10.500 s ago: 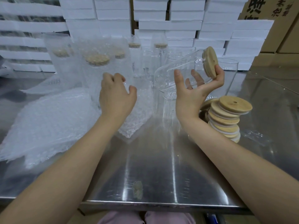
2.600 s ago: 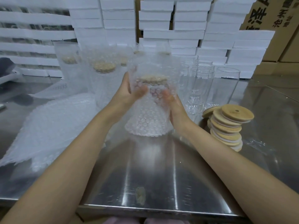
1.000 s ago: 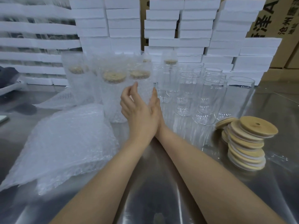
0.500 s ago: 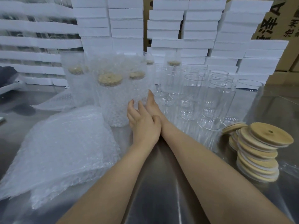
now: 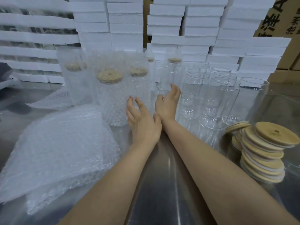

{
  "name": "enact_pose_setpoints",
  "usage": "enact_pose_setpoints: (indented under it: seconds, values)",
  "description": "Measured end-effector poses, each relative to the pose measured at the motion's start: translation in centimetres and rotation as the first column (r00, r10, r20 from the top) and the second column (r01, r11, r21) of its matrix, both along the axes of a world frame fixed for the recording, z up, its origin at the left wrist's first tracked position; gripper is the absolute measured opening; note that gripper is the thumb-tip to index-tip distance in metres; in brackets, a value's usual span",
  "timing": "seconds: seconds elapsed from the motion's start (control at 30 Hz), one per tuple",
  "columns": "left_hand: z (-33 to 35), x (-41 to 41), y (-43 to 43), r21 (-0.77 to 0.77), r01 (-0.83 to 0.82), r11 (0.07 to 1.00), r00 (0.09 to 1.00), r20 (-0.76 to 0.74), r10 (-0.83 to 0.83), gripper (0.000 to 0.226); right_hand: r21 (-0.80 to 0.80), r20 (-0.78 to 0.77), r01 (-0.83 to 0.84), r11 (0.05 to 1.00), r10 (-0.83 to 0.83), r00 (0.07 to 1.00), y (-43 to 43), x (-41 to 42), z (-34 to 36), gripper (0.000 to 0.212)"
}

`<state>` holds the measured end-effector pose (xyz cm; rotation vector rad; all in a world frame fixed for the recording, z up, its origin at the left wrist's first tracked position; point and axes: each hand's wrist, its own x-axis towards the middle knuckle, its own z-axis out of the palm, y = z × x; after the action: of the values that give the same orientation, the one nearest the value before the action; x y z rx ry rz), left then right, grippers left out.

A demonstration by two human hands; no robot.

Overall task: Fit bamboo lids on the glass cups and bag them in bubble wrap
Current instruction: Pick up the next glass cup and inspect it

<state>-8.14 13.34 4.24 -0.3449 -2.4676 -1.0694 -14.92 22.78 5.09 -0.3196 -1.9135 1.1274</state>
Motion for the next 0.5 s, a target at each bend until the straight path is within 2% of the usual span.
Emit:
enact_pose_setpoints:
  seconds: [0.07,0.17,0.23,0.33,0.5]
  values:
    - [0.1,0.4,0.1,-0.021,-0.056,0.998,0.998,-0.021,0.055,0.082,-0.044,0.099,0.07,0.997,-0.066,0.993,-0.2,-0.7,-0.1,0.068]
    - [0.4,1.0,0.5,0.028,-0.079,0.997,0.994,-0.078,0.081,0.077,-0.032,0.21,0.058,0.998,-0.05,0.977,-0.2,-1.7,-0.5,0.082]
    - [0.6,1.3,0.6,0.092,-0.058,0.994,0.99,-0.125,0.069,0.065,-0.037,0.218,0.034,0.999,-0.025,0.976,0.1,-2.5,-0.6,0.087]
    - [0.7,1.5,0.8,0.107,0.018,0.994,0.984,-0.178,0.001,0.048,-0.054,0.225,0.103,0.993,-0.088,0.97,0.6,-4.0,-0.6,0.093]
    - [0.5,1.1,0.8,0.067,0.076,0.995,0.979,-0.193,-0.062,0.045,-0.042,0.233,0.211,0.977,-0.195,0.953,1.3,-5.7,-0.5,0.101]
